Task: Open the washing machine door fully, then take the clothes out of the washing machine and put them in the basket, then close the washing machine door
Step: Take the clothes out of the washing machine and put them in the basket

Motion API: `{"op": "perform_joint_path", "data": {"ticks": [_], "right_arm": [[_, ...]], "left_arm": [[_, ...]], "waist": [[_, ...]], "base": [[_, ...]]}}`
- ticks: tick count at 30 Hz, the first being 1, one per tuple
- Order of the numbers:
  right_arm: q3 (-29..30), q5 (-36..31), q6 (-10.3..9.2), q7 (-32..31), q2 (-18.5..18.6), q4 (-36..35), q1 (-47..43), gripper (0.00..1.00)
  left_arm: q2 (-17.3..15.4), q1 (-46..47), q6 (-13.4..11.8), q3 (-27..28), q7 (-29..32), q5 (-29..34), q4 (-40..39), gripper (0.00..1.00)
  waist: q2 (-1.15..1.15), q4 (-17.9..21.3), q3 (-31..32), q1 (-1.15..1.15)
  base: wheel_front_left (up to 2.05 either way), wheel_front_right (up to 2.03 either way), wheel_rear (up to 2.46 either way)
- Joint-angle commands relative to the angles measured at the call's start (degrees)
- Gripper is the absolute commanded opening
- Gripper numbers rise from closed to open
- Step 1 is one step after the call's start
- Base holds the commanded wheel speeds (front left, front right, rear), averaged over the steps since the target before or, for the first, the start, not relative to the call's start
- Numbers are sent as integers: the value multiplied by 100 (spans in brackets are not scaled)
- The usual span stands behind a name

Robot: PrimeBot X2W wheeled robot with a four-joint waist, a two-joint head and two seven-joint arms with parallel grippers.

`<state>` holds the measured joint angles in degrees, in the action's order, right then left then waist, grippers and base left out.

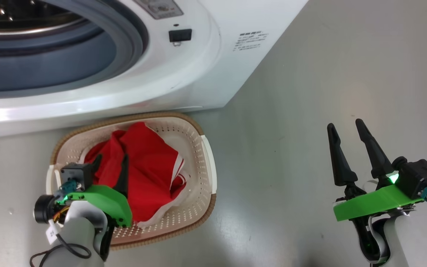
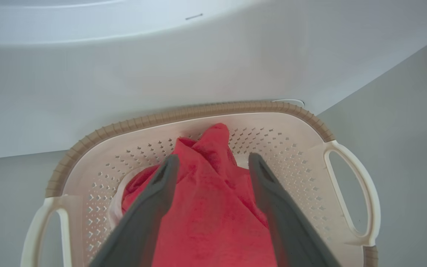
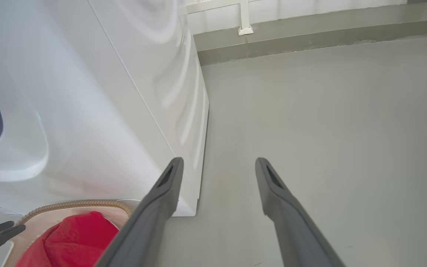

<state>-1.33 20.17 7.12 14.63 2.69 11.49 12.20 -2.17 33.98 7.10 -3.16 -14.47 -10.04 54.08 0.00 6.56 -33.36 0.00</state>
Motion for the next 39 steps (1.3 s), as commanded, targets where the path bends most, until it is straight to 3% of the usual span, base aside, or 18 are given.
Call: {"op": "perform_joint_path", "data": {"ticks": [1,13,25,39], "right_arm": [[-119,21,36,37,19,-91,-47,100],[-147,-131,36,37,19,68,-320,100],[-111,-297,36,37,19,196,-791,100],[50,-378,36,37,19,209,-1306,100]], "left_arm": [[-109,-189,-4,169,-52,64,-109,100],[-81,-817,17,387,-52,150,-820,100],[-72,-1609,27,649,-52,130,-2028,100],[-71,-2319,29,730,-52,153,-3112,100]], "waist": [[0,-24,98,0],[0,-145,952,0],[0,-297,1869,0],[0,-503,2484,0]], "base": [[0,0,0],[0,0,0],[0,0,0],[0,0,0]]}}
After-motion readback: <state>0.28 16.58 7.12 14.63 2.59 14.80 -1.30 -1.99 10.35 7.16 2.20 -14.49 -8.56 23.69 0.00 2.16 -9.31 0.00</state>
